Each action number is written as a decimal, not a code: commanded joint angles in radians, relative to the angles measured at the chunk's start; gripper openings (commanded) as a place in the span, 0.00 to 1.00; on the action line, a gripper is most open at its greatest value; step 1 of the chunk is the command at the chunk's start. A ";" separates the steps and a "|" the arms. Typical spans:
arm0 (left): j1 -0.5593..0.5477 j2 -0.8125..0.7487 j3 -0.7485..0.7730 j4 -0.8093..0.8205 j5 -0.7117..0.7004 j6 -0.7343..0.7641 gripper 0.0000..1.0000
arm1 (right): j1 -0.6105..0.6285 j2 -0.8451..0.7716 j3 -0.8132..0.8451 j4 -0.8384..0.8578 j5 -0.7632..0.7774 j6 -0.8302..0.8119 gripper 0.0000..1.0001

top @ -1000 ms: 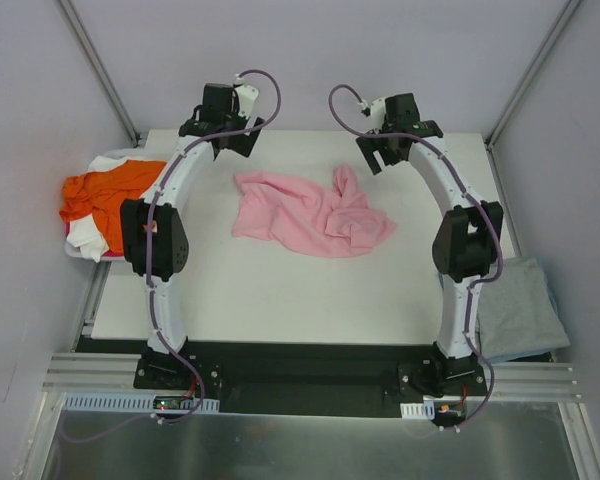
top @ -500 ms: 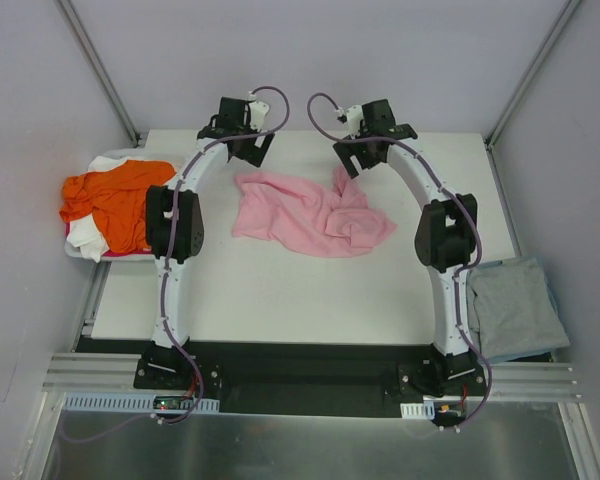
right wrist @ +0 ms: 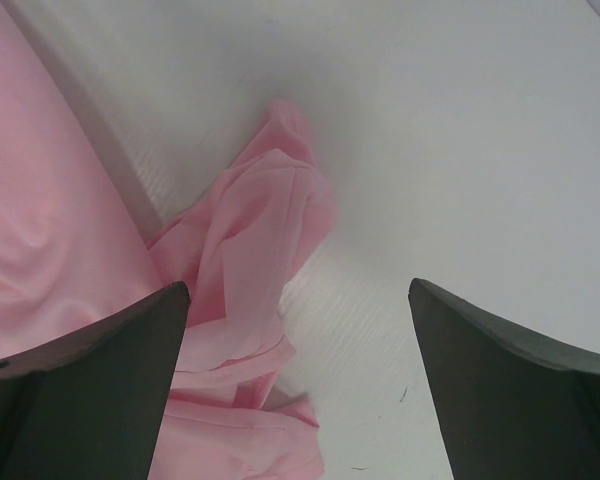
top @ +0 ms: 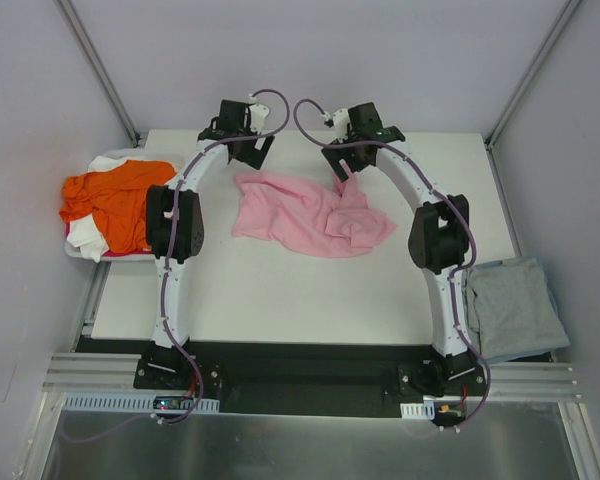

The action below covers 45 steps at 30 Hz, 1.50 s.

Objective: Fold and stack the t-shirts
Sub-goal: Flatten the tshirt out

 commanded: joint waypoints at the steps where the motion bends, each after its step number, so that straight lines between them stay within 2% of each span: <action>1: 0.000 -0.055 -0.036 0.009 0.001 0.020 0.99 | 0.001 0.010 0.018 0.018 0.040 -0.005 0.96; 16: -0.001 -0.045 -0.083 0.013 0.037 0.037 0.99 | 0.000 0.050 0.006 0.031 0.063 -0.030 0.99; 25: -0.015 -0.039 -0.109 0.015 0.043 0.048 0.99 | 0.003 0.032 -0.076 0.057 0.049 -0.019 0.89; 33: -0.020 -0.048 -0.151 0.015 0.067 0.034 0.89 | 0.001 0.020 -0.116 0.060 0.054 -0.023 0.76; 36: -0.018 -0.047 -0.163 0.013 0.072 0.031 0.81 | 0.001 0.018 -0.114 0.060 0.057 -0.026 0.62; 43: -0.021 -0.044 -0.178 0.013 0.092 0.020 0.64 | 0.001 0.004 -0.113 0.057 0.075 -0.040 0.57; 45: -0.021 -0.045 -0.172 0.013 0.084 0.025 0.57 | 0.000 0.001 -0.114 0.058 0.077 -0.040 0.44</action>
